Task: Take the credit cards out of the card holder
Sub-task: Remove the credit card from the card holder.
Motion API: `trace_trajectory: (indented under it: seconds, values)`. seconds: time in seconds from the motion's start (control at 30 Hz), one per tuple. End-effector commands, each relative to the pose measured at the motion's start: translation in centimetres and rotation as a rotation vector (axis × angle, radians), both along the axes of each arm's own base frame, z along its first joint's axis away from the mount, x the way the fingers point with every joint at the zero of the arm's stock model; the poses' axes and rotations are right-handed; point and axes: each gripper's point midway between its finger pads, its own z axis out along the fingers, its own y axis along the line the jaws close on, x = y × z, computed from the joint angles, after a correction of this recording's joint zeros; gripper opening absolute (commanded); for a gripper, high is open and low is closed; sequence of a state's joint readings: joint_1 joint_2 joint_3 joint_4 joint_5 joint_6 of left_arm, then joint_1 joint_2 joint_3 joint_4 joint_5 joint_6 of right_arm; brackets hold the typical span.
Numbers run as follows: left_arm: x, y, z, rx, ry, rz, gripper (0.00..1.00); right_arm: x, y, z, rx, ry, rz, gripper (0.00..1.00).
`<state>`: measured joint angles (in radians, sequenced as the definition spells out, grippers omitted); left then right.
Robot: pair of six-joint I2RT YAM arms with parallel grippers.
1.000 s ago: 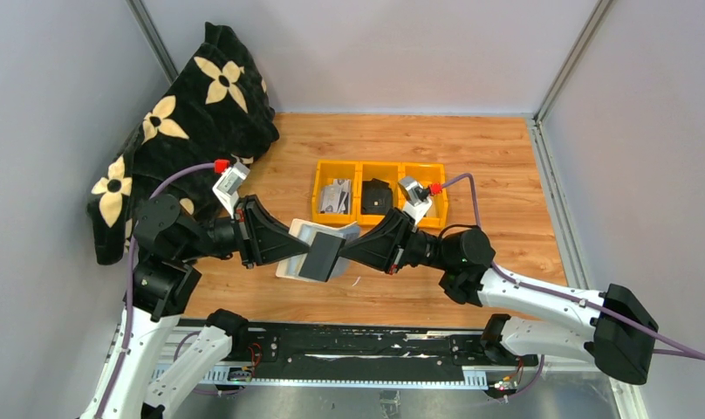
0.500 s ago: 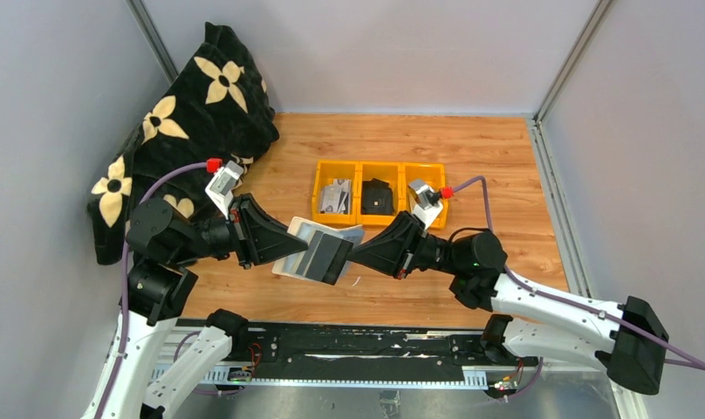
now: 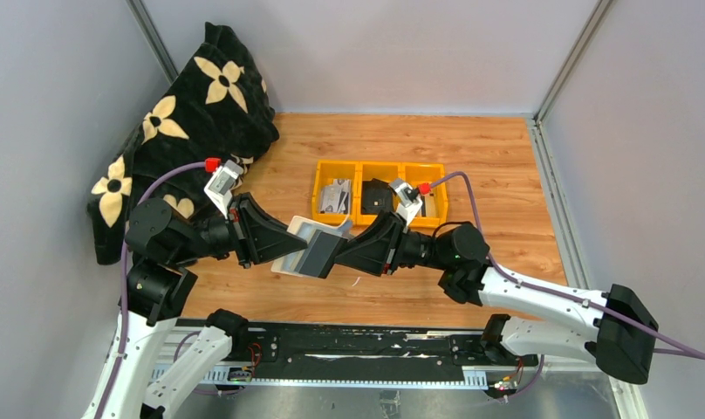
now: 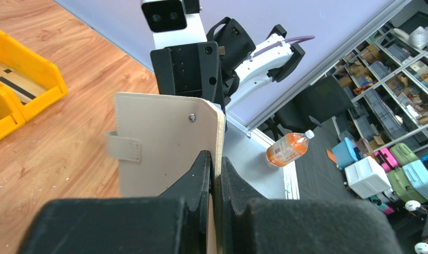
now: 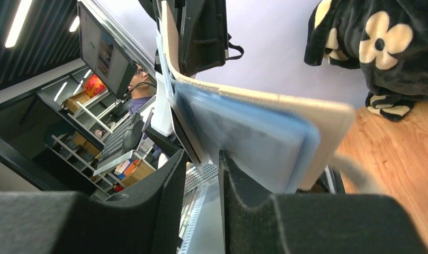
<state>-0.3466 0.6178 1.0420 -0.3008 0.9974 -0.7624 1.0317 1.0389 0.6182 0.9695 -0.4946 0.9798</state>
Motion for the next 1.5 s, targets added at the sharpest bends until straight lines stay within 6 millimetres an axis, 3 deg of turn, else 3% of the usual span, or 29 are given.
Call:
trace_trajectory:
  seconds: [0.0,0.3,0.53,0.8,1.0,1.1,1.47]
  values:
    - [-0.6,0.3,1.9,-0.026,-0.073,0.003,0.00,-0.8,-0.3,2.0,0.069,-0.034,0.043,0.34]
    - [-0.5,0.2,1.7,-0.025,-0.070,0.002,0.00,-2.2,-1.1,3.4,0.149,-0.080,0.093,0.46]
    - [-0.4,0.2,1.8,-0.026,-0.069,0.004,0.00,-2.4,-0.3,3.3,0.131,-0.081,0.104,0.47]
    - [-0.7,0.2,2.0,-0.031,-0.064,-0.002,0.00,-1.4,0.8,3.5,0.135,-0.073,0.081,0.36]
    - [-0.9,0.2,2.1,-0.030,-0.067,-0.007,0.00,-2.0,0.2,4.3,0.187,-0.093,0.107,0.09]
    - [-0.9,0.2,2.2,-0.031,-0.070,-0.008,0.00,-2.4,-0.5,4.0,0.190,-0.104,0.100,0.01]
    - [-0.9,0.3,2.8,-0.034,-0.080,-0.007,0.00,-3.6,-2.1,3.3,0.172,-0.136,0.107,0.02]
